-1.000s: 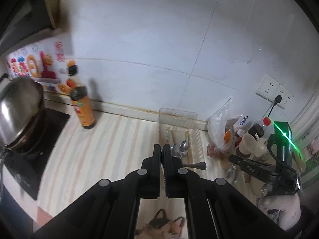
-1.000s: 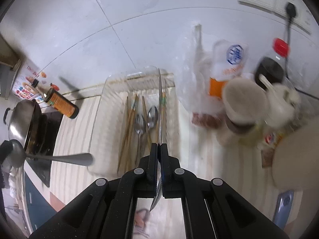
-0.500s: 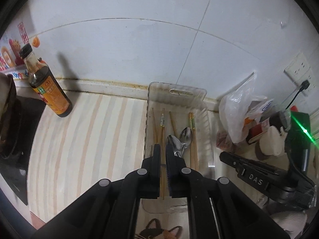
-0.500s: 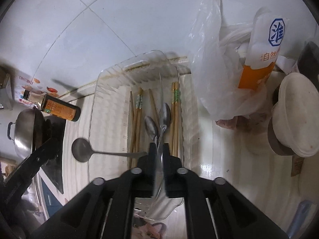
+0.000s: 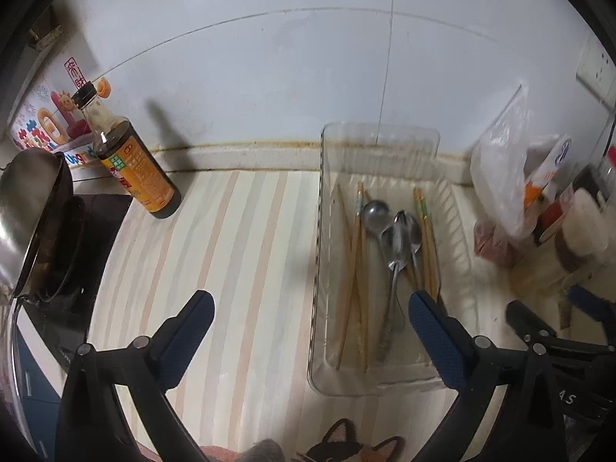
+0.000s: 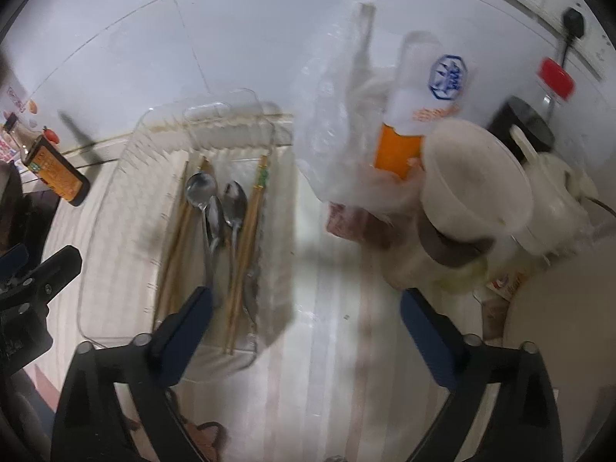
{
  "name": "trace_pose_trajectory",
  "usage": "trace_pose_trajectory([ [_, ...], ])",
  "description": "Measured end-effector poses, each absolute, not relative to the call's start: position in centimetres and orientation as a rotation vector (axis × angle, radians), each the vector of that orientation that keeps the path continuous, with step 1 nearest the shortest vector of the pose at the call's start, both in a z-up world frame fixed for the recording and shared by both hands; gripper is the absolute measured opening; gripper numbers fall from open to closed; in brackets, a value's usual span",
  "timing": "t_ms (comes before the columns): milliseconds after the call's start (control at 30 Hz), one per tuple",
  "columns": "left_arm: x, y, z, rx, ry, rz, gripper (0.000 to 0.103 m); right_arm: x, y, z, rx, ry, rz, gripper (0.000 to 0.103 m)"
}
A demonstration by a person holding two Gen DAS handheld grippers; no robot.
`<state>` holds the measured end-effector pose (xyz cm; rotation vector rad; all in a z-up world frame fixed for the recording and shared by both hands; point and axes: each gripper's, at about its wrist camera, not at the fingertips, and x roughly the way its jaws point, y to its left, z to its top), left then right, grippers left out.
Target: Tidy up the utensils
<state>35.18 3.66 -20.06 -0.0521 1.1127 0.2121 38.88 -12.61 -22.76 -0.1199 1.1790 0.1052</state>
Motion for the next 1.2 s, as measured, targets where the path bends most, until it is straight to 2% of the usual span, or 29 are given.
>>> trace_pose_trajectory([
  [233, 34.0, 2.9, -20.2, -0.063, 1.103, 0.231, 0.103, 38.1, -13.0, -22.2, -0.164, 1.138, 0.101, 0.102],
  [467, 31.0, 3.1, -17.9, -0.073, 1.074, 0.234, 0.103, 35.4, -13.7, -19.7, -0.144, 1.109, 0.134, 0.102],
  [967, 19.3, 3.3, -5.9, -0.091, 0.909, 0.114, 0.103, 21.3, -14.7, -6.9, -0.050, 0.939, 0.164, 0.102],
  [1200, 14.4, 2.9, -2.0, -0.098, 0.895, 0.020, 0.103, 14.8, -14.6, -1.3, -0.022, 0.873, 0.179, 0.102],
])
